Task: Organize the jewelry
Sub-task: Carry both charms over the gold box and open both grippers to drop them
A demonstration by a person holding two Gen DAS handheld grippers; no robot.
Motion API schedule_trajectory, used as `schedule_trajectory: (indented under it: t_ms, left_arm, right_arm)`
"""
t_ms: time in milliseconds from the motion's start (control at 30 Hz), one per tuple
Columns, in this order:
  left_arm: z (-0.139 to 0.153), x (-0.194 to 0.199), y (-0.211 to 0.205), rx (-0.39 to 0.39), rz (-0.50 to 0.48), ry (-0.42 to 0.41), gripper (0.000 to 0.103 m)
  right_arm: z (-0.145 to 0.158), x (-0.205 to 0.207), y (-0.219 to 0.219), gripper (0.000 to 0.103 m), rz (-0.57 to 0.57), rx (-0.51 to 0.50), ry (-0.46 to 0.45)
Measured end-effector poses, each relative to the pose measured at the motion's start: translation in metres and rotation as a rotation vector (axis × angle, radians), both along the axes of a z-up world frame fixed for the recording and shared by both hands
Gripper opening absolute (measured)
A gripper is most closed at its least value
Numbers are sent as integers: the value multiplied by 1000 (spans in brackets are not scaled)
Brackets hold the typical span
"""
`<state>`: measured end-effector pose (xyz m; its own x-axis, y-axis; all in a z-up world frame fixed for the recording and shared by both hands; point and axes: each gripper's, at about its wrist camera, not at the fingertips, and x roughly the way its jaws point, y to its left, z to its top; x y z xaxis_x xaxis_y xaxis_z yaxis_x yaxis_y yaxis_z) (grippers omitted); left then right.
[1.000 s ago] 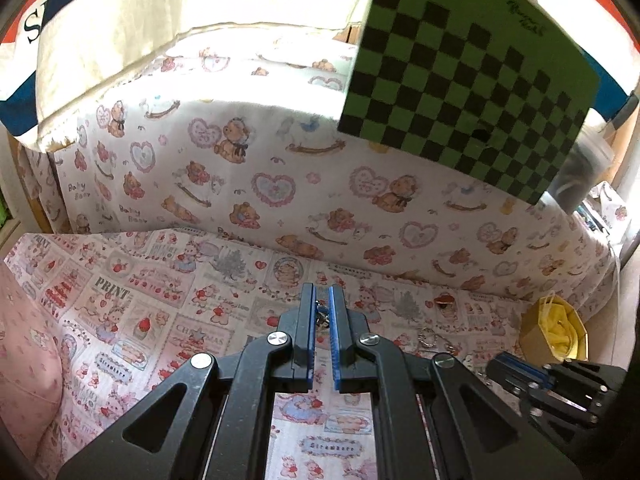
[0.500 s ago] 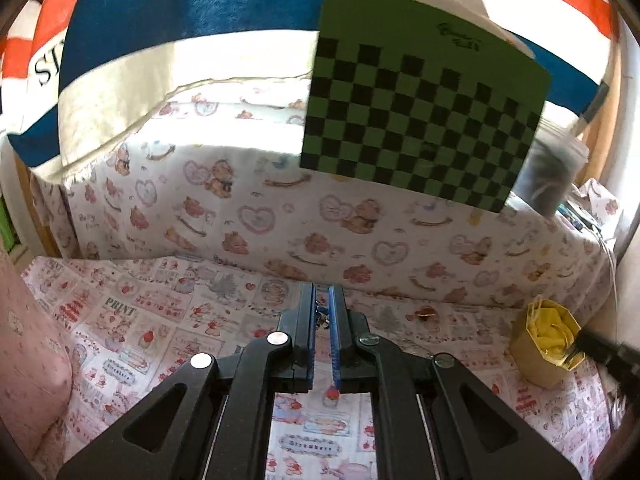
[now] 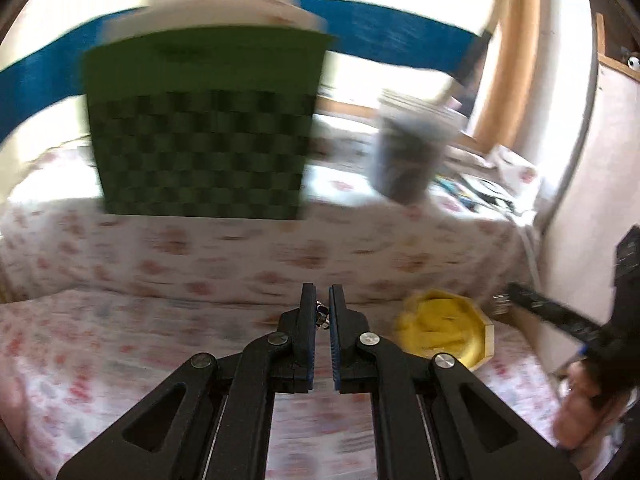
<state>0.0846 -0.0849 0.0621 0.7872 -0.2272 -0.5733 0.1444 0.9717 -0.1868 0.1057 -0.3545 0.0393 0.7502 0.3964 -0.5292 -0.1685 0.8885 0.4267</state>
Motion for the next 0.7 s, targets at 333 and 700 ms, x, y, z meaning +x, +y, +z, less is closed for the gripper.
schedule_trajectory:
  t_ms: [333,700]
  left_arm:
    - [-41,47,-104,-22,-165,235,5]
    - [-63,63,-113,-25,-143,312,5]
  right_arm:
    - [-29,20,-4,4,-9,6,85]
    - [-49,36,-8,5,-6,30,152]
